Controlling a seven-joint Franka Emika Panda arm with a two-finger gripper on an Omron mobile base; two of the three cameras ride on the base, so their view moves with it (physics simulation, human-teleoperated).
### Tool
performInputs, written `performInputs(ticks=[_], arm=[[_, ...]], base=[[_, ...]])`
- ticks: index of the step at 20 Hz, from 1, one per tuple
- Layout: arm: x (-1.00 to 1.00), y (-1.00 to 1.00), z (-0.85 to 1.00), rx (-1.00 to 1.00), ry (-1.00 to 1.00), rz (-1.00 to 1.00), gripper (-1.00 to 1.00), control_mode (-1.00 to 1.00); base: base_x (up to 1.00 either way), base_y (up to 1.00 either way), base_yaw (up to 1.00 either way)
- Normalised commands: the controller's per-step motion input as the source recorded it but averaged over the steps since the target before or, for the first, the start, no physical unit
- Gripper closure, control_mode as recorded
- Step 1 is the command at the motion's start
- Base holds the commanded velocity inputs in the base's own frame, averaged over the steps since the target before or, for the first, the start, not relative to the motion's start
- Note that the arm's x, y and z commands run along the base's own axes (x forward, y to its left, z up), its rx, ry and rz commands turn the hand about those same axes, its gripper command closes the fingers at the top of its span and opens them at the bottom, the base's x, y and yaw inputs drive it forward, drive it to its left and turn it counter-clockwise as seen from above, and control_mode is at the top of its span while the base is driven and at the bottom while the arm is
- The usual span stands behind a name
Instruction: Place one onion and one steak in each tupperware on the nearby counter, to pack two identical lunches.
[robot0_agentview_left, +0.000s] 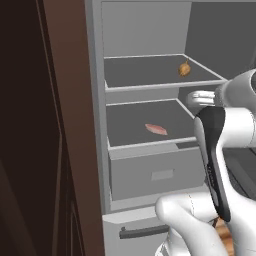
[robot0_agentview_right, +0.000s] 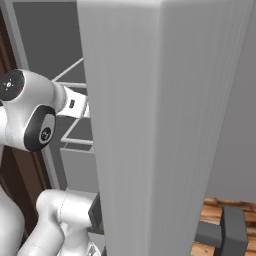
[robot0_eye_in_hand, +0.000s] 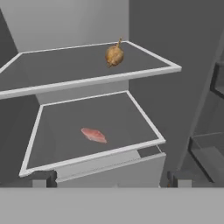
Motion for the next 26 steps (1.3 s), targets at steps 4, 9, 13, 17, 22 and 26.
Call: performInputs(ticks=[4,9,13,17,22,26], arm=[[0.15,0.00,0.42,0.00,-0.05,-0.07,-1.00,-1.00],[0.08,-0.06,0.49,0.00,0.01,-0.07,-1.00,-1.00],[0.29,-0.11,0.14,0.00,0.05,-0.06,-1.00,-1.00],[0.31,-0.03,-0.03,0.00,0.03,-0.02,-1.00,-1.00],[0.37,-0.04,-0.08,0.00,0.00,-0.02,-1.00,-1.00],[0.39,-0.21,0.00,0.00,0.00,-0.03,-1.00,-1.00]], base=[[0.00,0.00,0.00],[0.00,0.00,0.00],[0.00,0.00,0.00],[0.00,0.00,0.00],[0.00,0.00,0.00],[0.00,0.00,0.00]])
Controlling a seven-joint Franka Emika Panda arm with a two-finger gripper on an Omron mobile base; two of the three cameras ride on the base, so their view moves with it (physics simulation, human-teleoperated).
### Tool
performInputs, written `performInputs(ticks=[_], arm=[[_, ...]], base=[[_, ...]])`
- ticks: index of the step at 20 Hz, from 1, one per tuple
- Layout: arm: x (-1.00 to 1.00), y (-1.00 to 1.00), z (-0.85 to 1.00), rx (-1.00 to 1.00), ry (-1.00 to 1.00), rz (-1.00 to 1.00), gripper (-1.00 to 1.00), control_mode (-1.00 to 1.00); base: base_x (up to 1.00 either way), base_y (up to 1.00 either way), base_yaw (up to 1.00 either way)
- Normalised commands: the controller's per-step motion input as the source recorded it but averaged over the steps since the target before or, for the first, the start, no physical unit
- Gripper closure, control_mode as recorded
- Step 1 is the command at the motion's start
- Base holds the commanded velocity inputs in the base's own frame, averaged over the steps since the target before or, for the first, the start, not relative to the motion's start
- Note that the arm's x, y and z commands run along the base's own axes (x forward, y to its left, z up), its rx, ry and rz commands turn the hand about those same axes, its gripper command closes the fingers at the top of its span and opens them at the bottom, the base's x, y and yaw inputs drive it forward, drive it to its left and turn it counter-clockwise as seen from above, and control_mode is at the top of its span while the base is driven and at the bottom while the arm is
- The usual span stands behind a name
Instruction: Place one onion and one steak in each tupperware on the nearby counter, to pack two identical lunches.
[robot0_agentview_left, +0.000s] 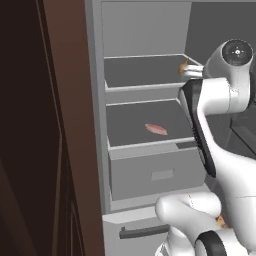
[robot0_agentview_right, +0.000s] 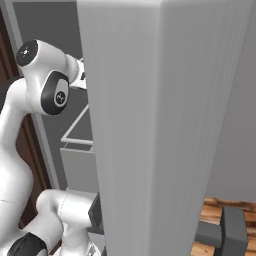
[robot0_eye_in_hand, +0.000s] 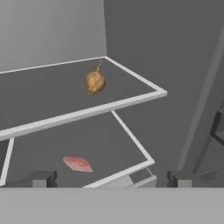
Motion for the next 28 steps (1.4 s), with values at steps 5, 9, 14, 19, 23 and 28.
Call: performInputs(ticks=[5,9,14,19,23,28], arm=[[0.45,-0.27,-0.06,0.00,0.00,-0.02,-1.00,-1.00],[0.54,-0.10,-0.12,0.00,0.00,-0.01,-1.00,-1.00],[0.54,-0.05,-0.21,0.00,0.00,0.00,-1.00,-1.00],[0.50,-0.14,-0.12,0.00,0.00,-0.01,-1.00,-1.00],[0.48,-0.14,-0.01,0.00,0.00,-0.02,-1.00,-1.00],[0.47,-0.13,0.00,0.00,0.00,-0.01,-1.00,-1.00]], base=[[0.00,0.00,0.00],[0.00,0.00,0.00],[0.00,0.00,0.00],[0.00,0.00,0.00],[0.00,0.00,0.00],[0.00,0.00,0.00]])
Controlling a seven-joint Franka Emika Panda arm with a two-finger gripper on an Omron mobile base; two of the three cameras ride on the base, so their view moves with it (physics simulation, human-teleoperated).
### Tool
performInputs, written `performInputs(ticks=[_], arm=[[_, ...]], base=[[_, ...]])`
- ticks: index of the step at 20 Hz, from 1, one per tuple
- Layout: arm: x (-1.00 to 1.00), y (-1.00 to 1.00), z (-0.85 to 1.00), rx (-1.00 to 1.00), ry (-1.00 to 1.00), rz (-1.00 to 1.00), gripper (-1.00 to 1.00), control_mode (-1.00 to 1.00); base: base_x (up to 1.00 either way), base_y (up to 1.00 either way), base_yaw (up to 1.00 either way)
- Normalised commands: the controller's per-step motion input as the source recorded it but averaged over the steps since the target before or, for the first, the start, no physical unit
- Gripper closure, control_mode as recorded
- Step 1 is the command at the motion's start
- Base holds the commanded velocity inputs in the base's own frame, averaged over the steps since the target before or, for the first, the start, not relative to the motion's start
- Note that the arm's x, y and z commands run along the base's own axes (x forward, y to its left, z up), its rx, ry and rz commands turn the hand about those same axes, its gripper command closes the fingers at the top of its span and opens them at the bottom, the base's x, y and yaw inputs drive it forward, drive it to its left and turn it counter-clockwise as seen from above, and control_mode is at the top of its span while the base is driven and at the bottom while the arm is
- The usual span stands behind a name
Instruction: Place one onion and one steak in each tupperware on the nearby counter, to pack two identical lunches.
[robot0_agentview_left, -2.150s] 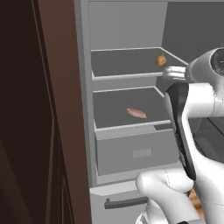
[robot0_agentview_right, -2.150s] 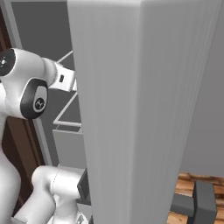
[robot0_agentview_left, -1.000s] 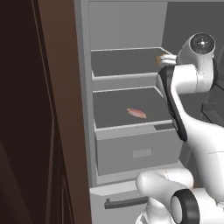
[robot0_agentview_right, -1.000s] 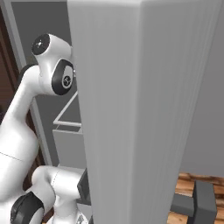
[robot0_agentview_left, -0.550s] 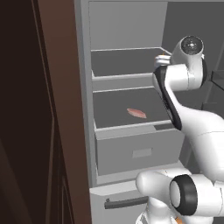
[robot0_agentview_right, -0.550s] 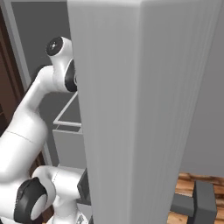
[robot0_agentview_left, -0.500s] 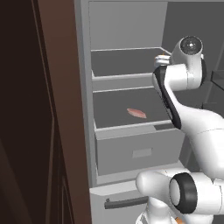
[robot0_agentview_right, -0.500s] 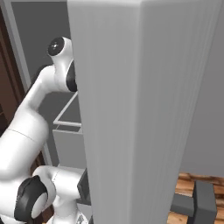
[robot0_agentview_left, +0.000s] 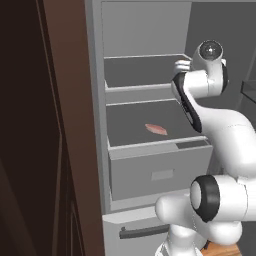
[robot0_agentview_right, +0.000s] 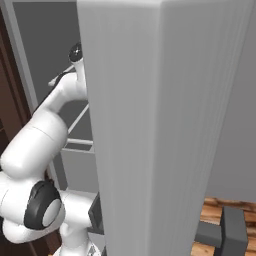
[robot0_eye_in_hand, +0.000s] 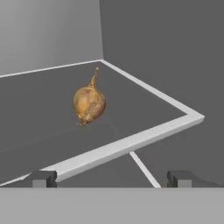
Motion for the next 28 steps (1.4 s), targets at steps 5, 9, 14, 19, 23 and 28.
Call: performInputs(ticks=[5,9,14,19,23,28], arm=[[0.47,-0.16,-0.01,0.00,0.00,-0.01,-1.00,-1.00],[0.44,-0.14,-0.06,0.00,0.00,-0.01,-1.00,-1.00],[0.39,-0.08,-0.15,0.00,0.00,-0.01,-1.00,-1.00],[0.40,-0.10,-0.15,0.00,0.00,0.00,-1.00,-1.00],[0.41,-0.10,-0.14,0.00,0.00,0.00,-1.00,-1.00],[0.43,-0.02,-0.12,0.00,0.00,0.00,-1.00,-1.00]], base=[[0.00,0.00,0.00],[0.00,0.00,0.00],[0.00,0.00,0.00],[0.00,0.00,0.00],[0.00,0.00,0.00],[0.00,0.00,0.00]])
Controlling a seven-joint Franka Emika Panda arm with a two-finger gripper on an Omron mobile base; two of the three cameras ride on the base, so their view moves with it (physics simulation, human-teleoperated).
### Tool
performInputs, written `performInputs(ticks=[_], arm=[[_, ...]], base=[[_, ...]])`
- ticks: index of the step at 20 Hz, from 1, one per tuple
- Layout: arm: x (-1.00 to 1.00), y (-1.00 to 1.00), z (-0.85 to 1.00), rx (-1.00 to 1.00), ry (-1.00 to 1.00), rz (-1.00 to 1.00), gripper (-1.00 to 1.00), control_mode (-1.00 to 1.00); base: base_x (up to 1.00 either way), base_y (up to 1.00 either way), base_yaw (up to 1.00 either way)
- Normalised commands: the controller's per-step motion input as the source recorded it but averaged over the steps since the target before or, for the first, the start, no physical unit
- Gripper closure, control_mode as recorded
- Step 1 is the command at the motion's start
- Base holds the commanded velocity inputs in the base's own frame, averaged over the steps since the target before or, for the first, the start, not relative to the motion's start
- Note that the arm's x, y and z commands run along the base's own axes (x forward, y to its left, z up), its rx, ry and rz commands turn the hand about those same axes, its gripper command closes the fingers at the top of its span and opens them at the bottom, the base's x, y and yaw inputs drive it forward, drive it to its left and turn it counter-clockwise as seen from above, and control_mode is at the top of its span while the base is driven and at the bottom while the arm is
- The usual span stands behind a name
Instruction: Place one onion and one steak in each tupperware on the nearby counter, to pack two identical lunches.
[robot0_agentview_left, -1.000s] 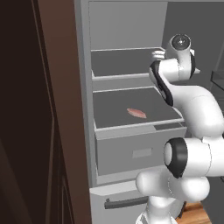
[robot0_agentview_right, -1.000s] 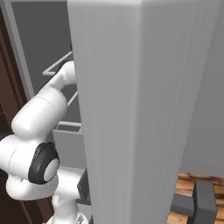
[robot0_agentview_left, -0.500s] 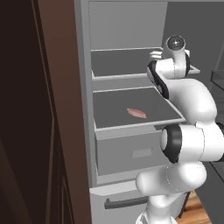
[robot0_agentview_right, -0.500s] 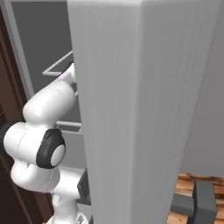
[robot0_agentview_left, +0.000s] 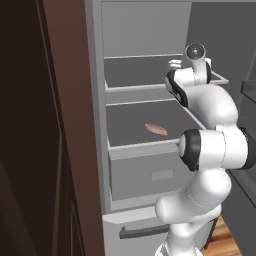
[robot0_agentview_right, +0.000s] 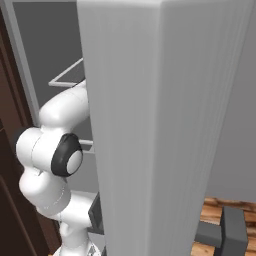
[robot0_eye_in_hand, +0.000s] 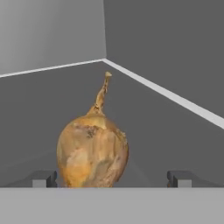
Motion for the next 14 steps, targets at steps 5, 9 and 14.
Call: performInputs(ticks=[5,9,14], arm=[[0.41,-0.04,-0.13,0.00,0.00,0.00,-1.00,-1.00],[0.37,-0.08,-0.15,0.00,0.00,0.00,-1.00,-1.00],[0.10,-0.19,-0.26,0.00,0.01,-0.04,1.00,-1.00]], base=[[0.00,0.00,0.00],[0.00,0.00,0.00],[0.00,0.00,0.00]])
